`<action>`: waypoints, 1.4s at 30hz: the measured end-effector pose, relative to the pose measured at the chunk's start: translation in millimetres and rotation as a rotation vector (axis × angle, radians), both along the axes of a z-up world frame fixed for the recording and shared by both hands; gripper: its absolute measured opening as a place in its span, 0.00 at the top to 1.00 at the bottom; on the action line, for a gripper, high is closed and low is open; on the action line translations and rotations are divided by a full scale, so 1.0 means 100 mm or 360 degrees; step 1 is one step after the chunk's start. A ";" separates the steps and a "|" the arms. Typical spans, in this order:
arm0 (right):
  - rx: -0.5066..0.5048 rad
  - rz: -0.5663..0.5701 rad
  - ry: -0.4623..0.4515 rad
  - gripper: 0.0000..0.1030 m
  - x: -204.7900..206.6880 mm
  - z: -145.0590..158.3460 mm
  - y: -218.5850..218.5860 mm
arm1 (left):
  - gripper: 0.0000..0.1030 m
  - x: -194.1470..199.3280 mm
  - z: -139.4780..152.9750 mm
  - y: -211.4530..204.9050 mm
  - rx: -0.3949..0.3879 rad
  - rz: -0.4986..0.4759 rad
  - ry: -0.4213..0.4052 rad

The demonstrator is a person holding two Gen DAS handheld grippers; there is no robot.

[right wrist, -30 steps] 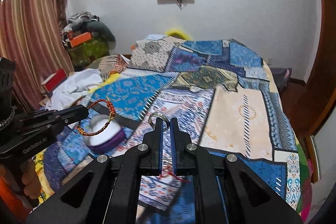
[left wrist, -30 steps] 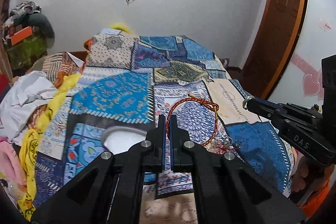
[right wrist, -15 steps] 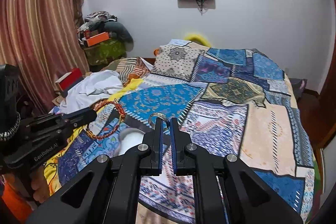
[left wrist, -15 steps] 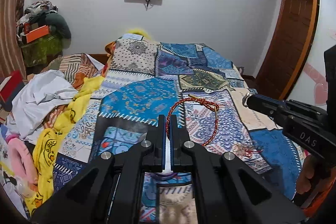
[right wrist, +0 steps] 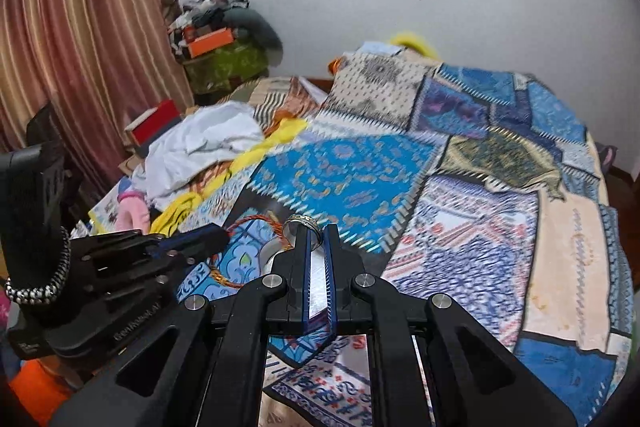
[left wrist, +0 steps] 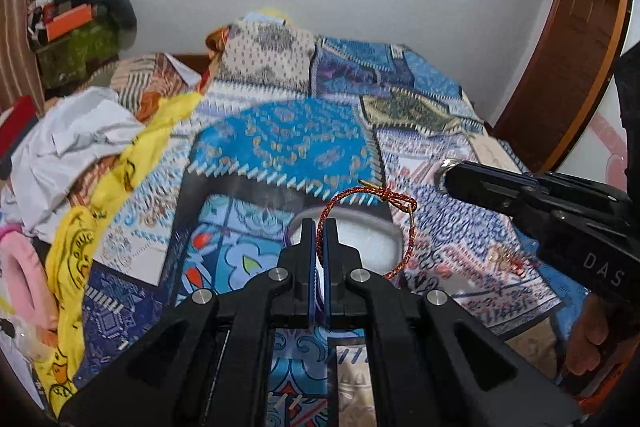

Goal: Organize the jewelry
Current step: 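Carry the bracelet with the left tool toward the heart box while the right tool carries the ring, then lower the bracelet into the heart box and open the left tool while the right tool releases the ring inside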

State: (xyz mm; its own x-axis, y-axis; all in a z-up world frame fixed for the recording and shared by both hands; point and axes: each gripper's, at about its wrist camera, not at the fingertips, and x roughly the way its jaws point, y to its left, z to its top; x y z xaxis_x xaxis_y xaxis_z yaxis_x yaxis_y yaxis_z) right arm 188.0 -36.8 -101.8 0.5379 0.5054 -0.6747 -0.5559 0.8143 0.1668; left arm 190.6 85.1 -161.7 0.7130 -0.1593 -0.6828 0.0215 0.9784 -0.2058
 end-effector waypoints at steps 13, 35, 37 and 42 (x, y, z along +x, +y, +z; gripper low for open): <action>-0.0073 0.0081 0.0256 0.94 0.17 -0.44 0.15 | 0.99 0.16 -0.31 -0.07 -0.0021 -0.0078 0.0104; -0.0121 0.0110 0.0292 0.79 0.14 -0.45 0.18 | 0.90 0.01 -0.06 -0.03 0.0048 -0.0037 0.0036; -0.0116 0.0089 0.0271 0.79 0.13 -0.39 0.15 | 0.79 -0.02 -0.01 -0.03 0.0062 -0.0026 0.0023; -0.0090 0.0006 0.0173 0.79 0.05 -0.17 -0.03 | 0.69 -0.11 0.13 -0.07 0.0095 -0.0010 -0.0020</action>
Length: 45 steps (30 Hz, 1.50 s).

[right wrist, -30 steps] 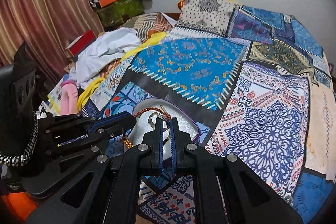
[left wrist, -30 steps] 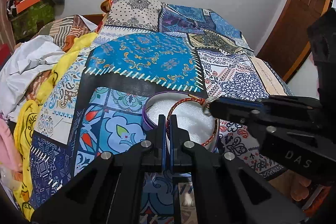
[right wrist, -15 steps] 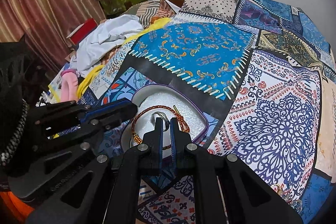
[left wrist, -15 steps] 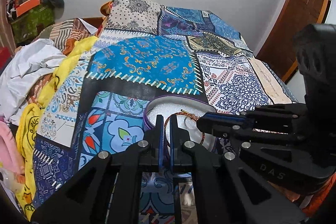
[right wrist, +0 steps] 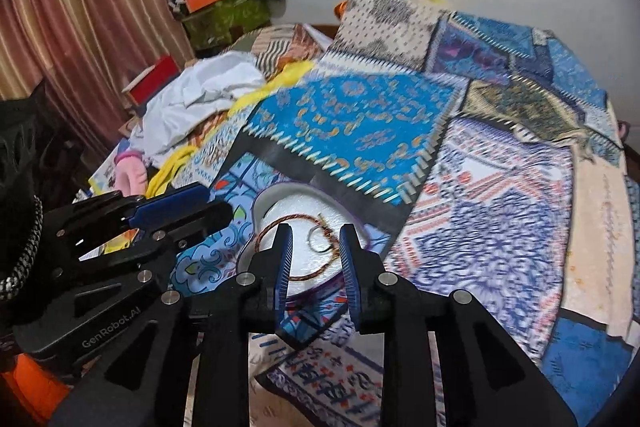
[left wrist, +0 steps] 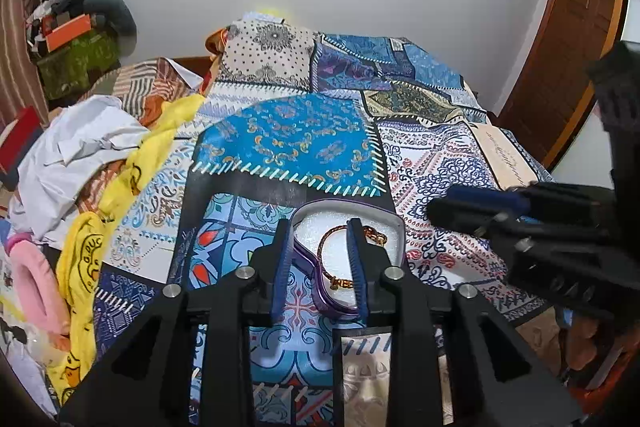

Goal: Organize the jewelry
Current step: 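Lower the bracelet into the heart box and open the left tool while the right tool releases the ring inside, then move both open tools back to the jewelry pile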

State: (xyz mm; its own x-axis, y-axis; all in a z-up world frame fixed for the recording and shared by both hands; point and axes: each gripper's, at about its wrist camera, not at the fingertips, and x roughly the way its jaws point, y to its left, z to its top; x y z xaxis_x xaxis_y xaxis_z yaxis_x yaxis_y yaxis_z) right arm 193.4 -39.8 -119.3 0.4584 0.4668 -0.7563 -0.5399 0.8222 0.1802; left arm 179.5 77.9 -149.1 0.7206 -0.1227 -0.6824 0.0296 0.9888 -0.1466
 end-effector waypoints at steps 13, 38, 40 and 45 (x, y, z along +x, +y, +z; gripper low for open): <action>0.0040 -0.0192 -0.0252 0.54 -0.28 0.44 -0.50 | 0.37 -0.24 0.32 -0.26 0.0076 0.0001 -0.0105; -0.0045 -0.0557 -0.0206 0.54 -0.44 0.20 -1.69 | 0.36 -0.02 0.05 -1.28 0.0137 -0.0299 0.0047; -0.0052 -0.0563 -0.0178 0.54 -0.45 0.13 -1.75 | 0.36 0.01 -0.02 -1.32 0.0133 -0.0312 0.0083; -0.0087 -0.0563 -0.0121 0.54 -0.45 -0.02 -1.82 | 0.36 0.09 -0.19 -1.41 0.0083 -0.0357 0.0165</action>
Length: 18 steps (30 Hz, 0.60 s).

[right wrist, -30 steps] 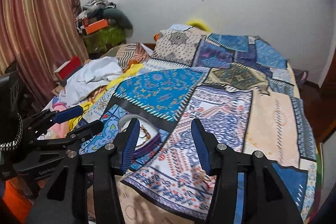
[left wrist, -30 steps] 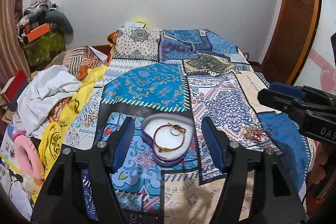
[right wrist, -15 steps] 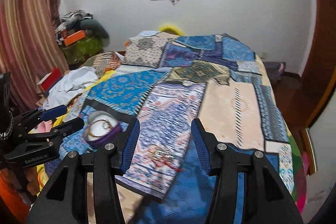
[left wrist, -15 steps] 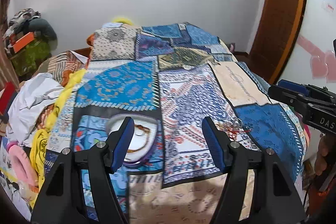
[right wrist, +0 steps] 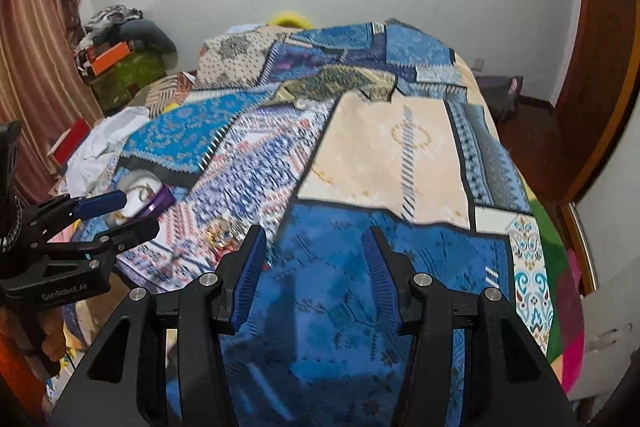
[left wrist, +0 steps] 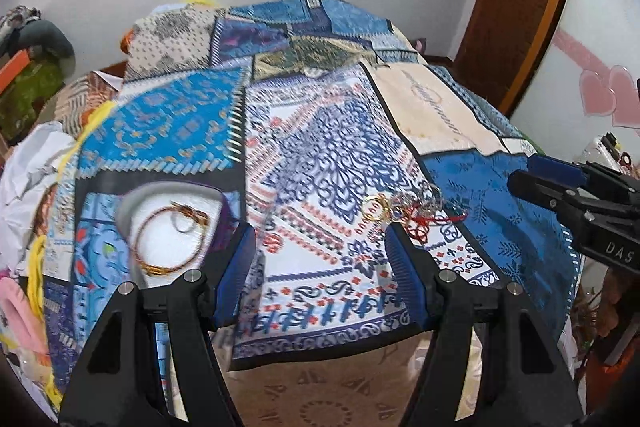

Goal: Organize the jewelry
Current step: 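Move both open tools back to the jewelry pile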

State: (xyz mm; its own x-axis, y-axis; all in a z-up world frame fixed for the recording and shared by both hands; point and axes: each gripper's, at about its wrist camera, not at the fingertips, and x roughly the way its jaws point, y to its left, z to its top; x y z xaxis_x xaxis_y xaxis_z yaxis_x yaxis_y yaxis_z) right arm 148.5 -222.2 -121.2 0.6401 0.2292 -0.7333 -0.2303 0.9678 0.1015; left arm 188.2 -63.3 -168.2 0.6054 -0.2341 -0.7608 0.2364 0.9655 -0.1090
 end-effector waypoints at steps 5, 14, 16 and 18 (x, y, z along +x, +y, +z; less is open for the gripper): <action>0.0013 0.0015 0.0048 0.54 0.01 -0.12 -0.04 | 0.36 0.06 -0.11 -0.08 -0.0043 -0.0038 0.0066; 0.0052 0.0064 0.0061 0.54 0.06 -0.17 0.03 | 0.62 0.16 -0.21 -0.25 -0.0054 -0.0133 0.0093; 0.0059 0.0073 0.0059 0.54 0.07 -0.17 0.04 | 0.69 0.17 -0.22 -0.28 -0.0055 -0.0150 0.0090; 0.0065 0.0083 0.0059 0.54 0.09 -0.18 0.05 | 0.71 0.18 -0.22 -0.29 -0.0078 -0.0168 0.0096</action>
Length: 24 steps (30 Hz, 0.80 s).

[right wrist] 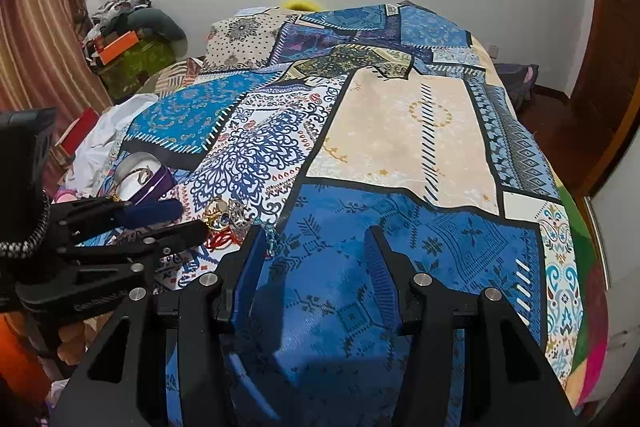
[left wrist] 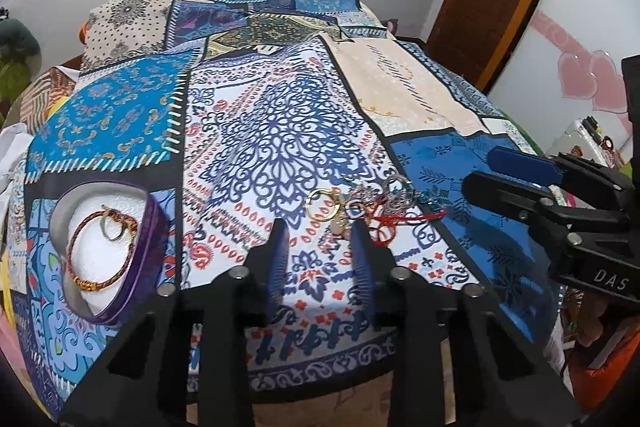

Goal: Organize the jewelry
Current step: 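Move both open tools back to the jewelry pile, then grasp a gold ring with the left tool while the right tool grasps a silver charm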

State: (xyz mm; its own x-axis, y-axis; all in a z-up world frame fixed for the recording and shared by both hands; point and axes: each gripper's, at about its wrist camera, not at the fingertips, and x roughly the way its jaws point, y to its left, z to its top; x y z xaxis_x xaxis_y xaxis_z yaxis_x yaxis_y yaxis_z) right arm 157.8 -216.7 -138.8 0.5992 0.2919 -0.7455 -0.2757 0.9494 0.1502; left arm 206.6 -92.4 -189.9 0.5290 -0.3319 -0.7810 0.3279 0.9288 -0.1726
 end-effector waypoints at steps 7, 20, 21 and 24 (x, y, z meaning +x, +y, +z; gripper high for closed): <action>0.0010 0.0027 -0.0012 0.54 0.03 0.01 0.04 | 0.72 0.07 0.06 0.10 -0.0046 0.0044 -0.0007; 0.0017 0.0043 -0.0009 0.54 0.05 0.00 0.07 | 0.72 0.22 -0.01 -0.02 -0.0022 0.0033 0.0009; 0.0016 0.0043 -0.0012 0.54 0.05 0.00 0.08 | 0.72 0.22 -0.01 -0.02 -0.0026 0.0035 0.0005; 0.0020 0.0051 -0.0027 0.54 0.05 0.01 0.09 | 0.77 0.22 -0.02 -0.01 -0.0037 0.0043 -0.0001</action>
